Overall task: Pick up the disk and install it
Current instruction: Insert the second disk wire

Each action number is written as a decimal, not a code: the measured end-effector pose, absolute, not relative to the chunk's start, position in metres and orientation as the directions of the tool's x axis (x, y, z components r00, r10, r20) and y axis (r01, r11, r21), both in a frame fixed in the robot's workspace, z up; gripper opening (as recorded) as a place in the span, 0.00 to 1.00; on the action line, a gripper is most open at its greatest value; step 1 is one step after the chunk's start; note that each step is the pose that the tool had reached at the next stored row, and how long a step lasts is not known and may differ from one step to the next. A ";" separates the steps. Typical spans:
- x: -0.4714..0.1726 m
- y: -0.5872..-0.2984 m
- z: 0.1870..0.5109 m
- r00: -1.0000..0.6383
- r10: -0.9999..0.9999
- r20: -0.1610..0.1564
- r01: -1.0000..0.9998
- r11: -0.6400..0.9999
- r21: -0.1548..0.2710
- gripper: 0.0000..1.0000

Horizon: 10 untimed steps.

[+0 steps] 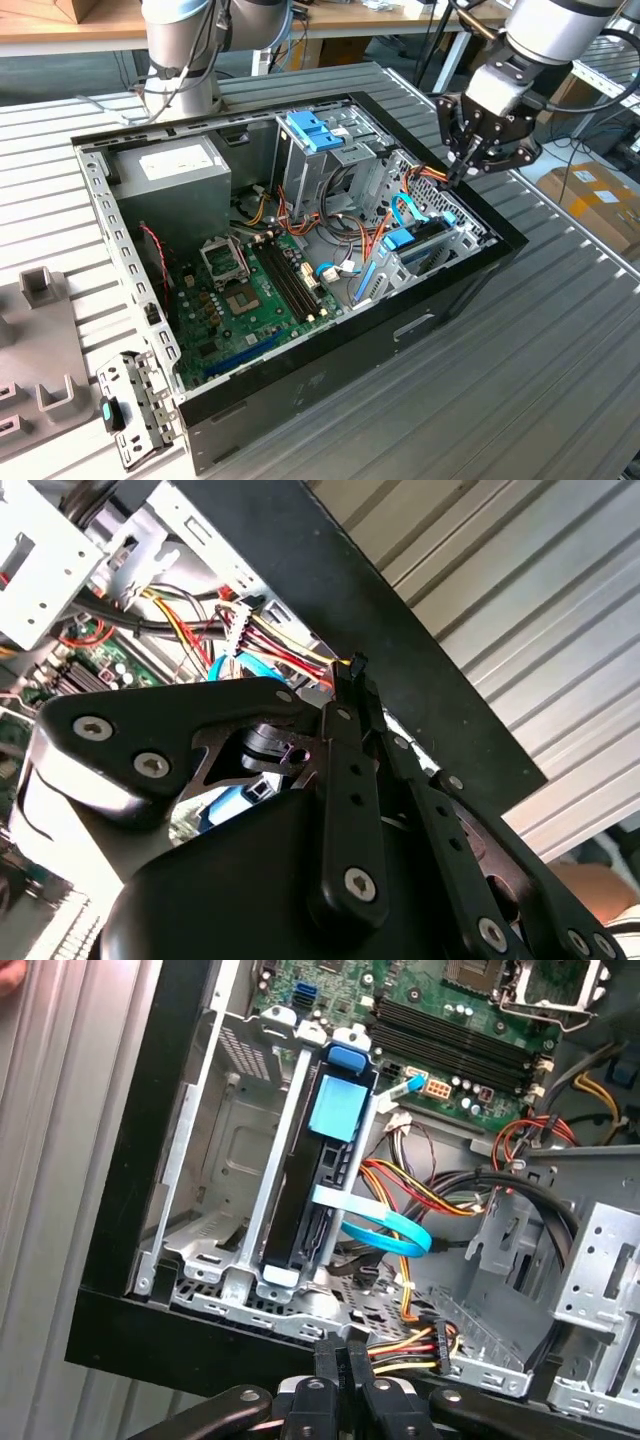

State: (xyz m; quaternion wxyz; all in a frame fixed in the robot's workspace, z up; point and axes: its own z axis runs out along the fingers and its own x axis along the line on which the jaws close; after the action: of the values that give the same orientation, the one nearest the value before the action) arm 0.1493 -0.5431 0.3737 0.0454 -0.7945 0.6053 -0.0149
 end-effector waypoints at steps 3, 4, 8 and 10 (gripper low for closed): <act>0.148 -0.543 0.374 0.241 -0.970 -0.031 -0.967 -0.237 -0.090 0.16; 0.146 -0.543 0.374 0.236 -0.971 -0.031 -0.968 -0.233 -0.090 0.16; 0.140 -0.543 0.373 0.227 -0.974 -0.031 -0.971 -0.223 -0.090 0.16; 0.136 -0.543 0.373 0.218 -0.975 -0.031 -0.973 -0.215 -0.090 0.16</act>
State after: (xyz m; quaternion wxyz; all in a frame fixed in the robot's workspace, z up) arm 0.1358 -0.5431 0.3731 0.0450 -0.7791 0.6251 -0.0160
